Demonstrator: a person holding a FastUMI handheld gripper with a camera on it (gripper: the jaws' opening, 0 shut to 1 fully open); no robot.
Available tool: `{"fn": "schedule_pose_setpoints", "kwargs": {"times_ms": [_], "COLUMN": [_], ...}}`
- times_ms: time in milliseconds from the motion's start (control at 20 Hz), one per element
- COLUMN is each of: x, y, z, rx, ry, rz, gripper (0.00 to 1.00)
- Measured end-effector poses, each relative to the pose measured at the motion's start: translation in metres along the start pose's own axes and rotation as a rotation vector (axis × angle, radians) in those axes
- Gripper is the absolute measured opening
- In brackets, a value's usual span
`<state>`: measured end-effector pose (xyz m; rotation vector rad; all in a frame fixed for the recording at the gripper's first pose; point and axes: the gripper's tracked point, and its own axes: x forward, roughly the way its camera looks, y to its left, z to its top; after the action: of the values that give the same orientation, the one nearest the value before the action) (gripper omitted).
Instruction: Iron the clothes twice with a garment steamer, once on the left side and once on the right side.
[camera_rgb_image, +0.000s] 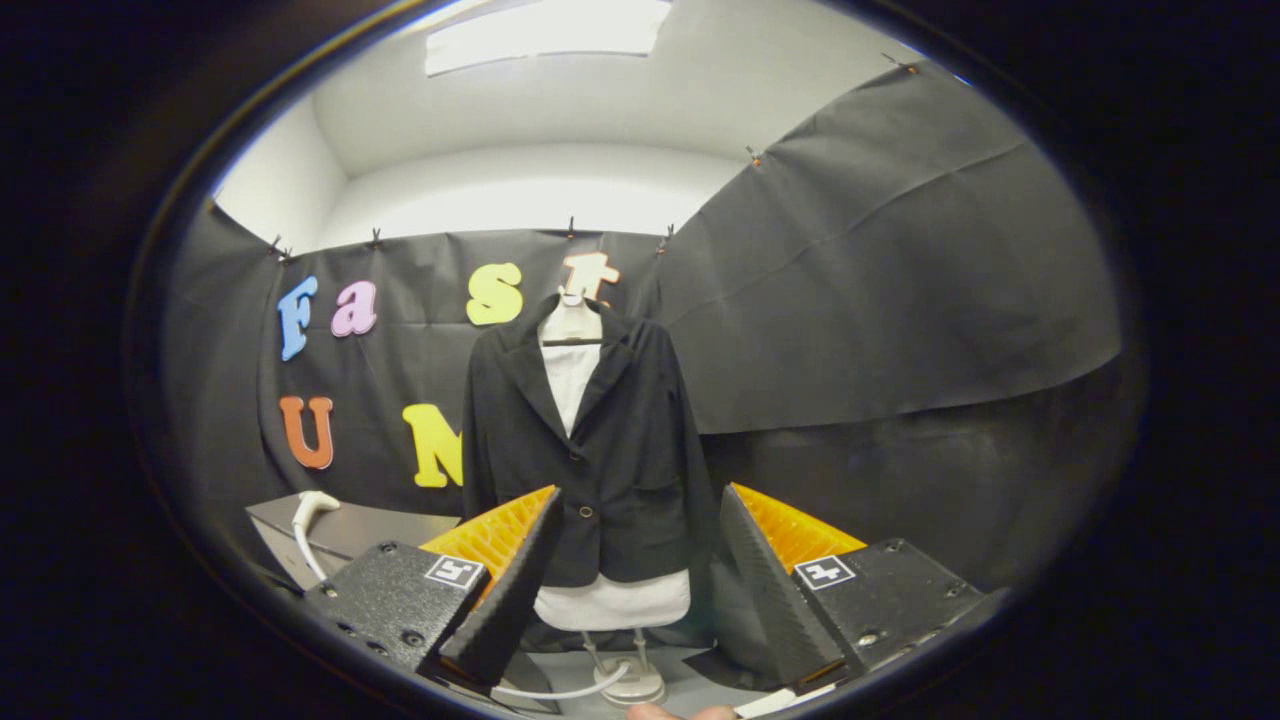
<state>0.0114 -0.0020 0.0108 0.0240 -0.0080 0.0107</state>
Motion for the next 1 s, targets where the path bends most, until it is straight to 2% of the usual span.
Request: {"fn": "schedule_pose_setpoints", "kwargs": {"times_ms": [700,1000], "x": [-0.002,-0.005], "y": [0.035,0.090], "z": [0.003,-0.001], "rx": [-0.010,0.003], "ry": [0.012,0.007], "rz": [0.032,0.066], "gripper": [0.98,0.98]}}
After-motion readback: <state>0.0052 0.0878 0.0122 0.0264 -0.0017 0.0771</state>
